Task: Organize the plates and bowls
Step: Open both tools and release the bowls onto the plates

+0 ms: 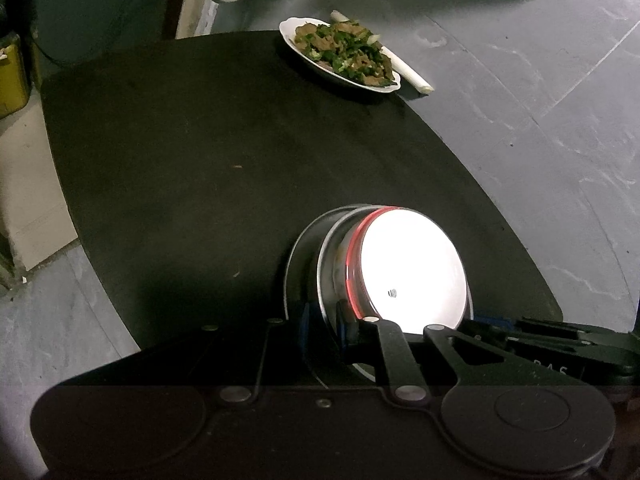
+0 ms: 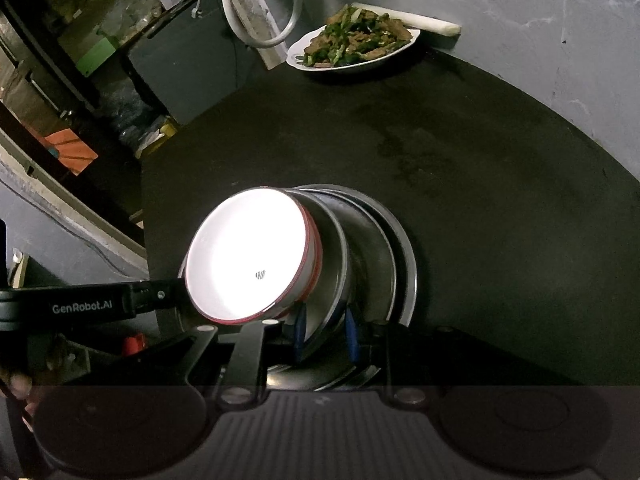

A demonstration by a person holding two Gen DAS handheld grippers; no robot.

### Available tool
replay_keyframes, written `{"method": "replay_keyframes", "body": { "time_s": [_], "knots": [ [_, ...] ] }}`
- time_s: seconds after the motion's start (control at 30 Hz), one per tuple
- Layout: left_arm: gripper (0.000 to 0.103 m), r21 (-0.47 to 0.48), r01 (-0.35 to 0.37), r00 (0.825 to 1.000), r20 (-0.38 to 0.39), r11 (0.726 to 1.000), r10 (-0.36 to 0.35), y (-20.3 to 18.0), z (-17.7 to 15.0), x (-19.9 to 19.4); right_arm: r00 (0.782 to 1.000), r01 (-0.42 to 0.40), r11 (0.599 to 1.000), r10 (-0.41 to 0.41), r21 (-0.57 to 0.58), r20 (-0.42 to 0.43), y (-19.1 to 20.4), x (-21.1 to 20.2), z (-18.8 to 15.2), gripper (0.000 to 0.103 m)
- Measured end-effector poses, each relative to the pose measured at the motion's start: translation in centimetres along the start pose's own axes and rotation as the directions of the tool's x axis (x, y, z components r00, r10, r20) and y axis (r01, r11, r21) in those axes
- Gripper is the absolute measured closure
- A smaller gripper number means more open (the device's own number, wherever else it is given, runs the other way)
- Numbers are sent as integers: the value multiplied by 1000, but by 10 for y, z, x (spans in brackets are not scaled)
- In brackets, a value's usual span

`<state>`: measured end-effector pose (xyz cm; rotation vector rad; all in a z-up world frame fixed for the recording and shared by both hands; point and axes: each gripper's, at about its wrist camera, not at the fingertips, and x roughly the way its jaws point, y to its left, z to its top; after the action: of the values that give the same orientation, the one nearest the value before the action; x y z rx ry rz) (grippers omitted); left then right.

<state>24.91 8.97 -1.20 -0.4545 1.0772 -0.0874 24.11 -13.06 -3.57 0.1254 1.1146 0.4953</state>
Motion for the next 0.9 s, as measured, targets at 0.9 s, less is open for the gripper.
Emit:
{"method": "replay_keyframes", "body": {
  "time_s": [0.9],
  "knots": [
    [81,-10,-64,997,49,998,64,-8,-5,-4,996,42,998,-39,-41,76,6,-4,-13,77]
  ]
}}
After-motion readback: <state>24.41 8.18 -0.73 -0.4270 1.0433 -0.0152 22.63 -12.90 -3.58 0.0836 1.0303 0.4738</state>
